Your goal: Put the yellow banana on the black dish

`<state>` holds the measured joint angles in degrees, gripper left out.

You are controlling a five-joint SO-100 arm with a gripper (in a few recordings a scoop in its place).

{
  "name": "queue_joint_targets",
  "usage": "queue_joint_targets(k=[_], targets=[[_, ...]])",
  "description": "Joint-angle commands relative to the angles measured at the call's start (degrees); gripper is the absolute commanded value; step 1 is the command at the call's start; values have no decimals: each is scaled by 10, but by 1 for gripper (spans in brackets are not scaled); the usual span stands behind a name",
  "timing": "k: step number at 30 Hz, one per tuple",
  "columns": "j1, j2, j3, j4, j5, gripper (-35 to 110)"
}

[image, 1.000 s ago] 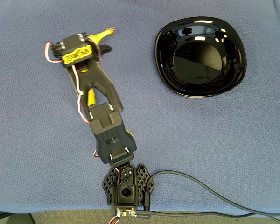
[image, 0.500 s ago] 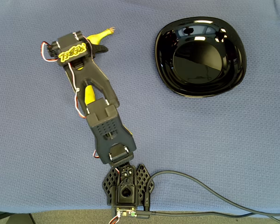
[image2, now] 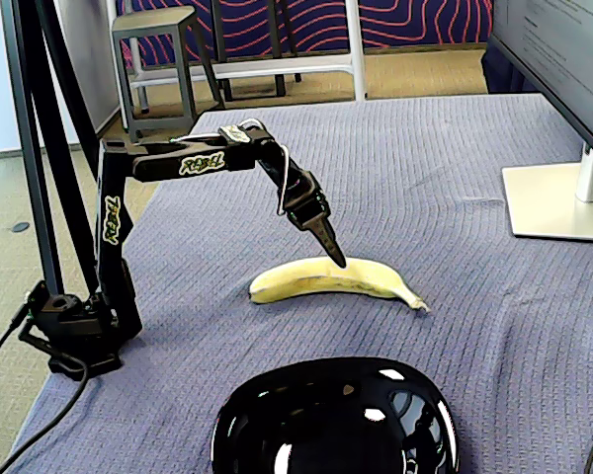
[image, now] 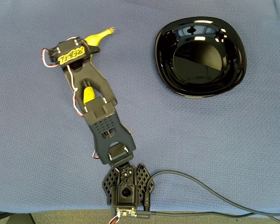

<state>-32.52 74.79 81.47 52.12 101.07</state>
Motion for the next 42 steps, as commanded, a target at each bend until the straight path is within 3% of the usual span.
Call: queue_joint_targets(k=[1,28,42], targets=[[-14,8,4,-18,-10,42],[11,-31,33,22,-4,39],[12,-40,45,15,10,26]])
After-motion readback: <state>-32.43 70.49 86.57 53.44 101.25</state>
